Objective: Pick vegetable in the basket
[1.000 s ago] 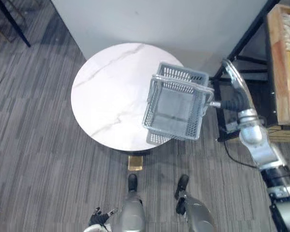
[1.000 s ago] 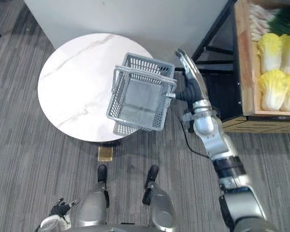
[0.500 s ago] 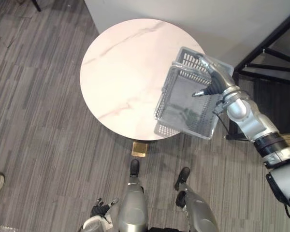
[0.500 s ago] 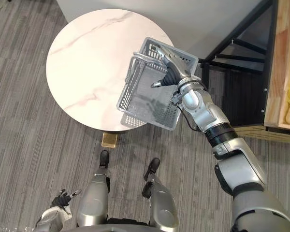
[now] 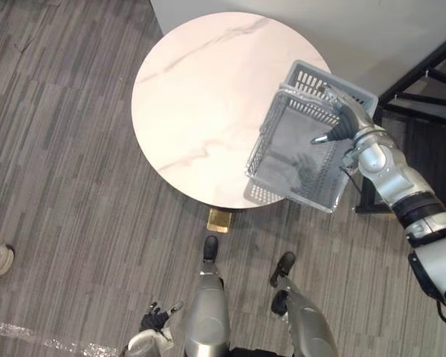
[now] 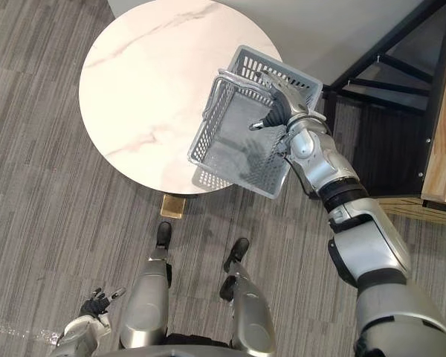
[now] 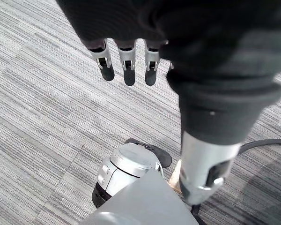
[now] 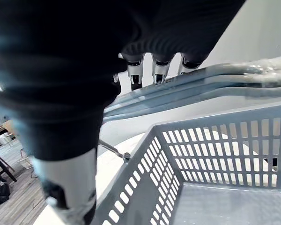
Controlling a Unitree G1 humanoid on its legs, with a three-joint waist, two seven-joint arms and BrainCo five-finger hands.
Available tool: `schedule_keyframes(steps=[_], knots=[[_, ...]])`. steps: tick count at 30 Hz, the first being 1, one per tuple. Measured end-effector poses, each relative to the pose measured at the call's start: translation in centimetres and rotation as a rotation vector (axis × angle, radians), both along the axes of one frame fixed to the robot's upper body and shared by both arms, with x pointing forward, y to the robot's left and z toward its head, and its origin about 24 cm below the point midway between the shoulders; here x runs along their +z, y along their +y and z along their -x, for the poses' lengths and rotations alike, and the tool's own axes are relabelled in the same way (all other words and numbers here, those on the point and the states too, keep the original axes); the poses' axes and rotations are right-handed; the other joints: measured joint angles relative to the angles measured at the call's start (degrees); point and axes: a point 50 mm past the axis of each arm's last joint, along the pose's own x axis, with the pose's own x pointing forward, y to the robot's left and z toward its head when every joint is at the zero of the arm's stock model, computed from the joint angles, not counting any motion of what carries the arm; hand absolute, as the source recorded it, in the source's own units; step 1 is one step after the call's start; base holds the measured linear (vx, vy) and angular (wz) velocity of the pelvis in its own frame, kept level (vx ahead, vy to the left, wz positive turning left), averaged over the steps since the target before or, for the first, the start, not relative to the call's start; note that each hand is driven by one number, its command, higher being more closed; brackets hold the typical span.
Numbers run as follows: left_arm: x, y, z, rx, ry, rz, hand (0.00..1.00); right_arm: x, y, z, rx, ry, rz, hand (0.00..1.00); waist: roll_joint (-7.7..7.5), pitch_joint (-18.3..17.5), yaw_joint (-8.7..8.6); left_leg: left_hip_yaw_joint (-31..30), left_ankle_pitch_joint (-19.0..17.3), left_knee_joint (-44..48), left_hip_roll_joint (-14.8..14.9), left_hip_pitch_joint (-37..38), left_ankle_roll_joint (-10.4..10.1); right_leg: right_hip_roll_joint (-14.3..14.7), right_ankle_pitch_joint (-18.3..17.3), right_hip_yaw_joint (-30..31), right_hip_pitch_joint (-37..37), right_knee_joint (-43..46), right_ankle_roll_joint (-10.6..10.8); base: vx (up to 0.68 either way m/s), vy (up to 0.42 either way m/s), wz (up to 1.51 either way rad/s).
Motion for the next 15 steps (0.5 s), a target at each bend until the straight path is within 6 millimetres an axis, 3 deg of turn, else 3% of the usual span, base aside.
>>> schedule_keyframes(steps=[6,11,12,15], knots=[[0.1,-0.4,-0.3,-0.030,-0.006,0.003,0.00,1.3,-1.0,-0.2,-0.046,-0.031,-0.032,0.00,0.97,0.6,0.05,0.1,-0.4,0.5,0.1,-0.1,0.1,0.1,0.0,0.2,-0.1,-0.1,0.0,0.01,0.001,-0.01],[0.2,-0.5,-0.5,-0.038,-0.016,0.004,0.00,1.0,-2.1,-0.3,-0.091,-0.012,-0.047,0.00,1.67,1.0,0.51,0.3,-0.9,1.1,0.1,-0.2,0.0,0.1,0.0,0.6,-0.2,0.0,0.0,0.01,0.005,-0.04],[0.2,-0.7,-0.6,-0.047,-0.015,0.005,0.00,0.9,-2.6,-0.3,-0.111,-0.001,-0.045,1.00,1.88,1.1,0.63,0.3,-1.0,1.1,0.1,-0.4,0.0,0.0,0.0,0.6,-0.4,0.0,0.0,0.03,0.007,-0.03],[0.2,-1.0,-0.7,-0.068,-0.017,0.007,0.00,1.2,-3.5,-0.2,-0.140,-0.007,-0.030,1.00,2.34,1.3,0.82,0.3,-1.0,1.5,0.0,-1.6,0.1,-0.1,0.0,0.7,-1.5,0.4,0.0,0.01,0.003,0.00]])
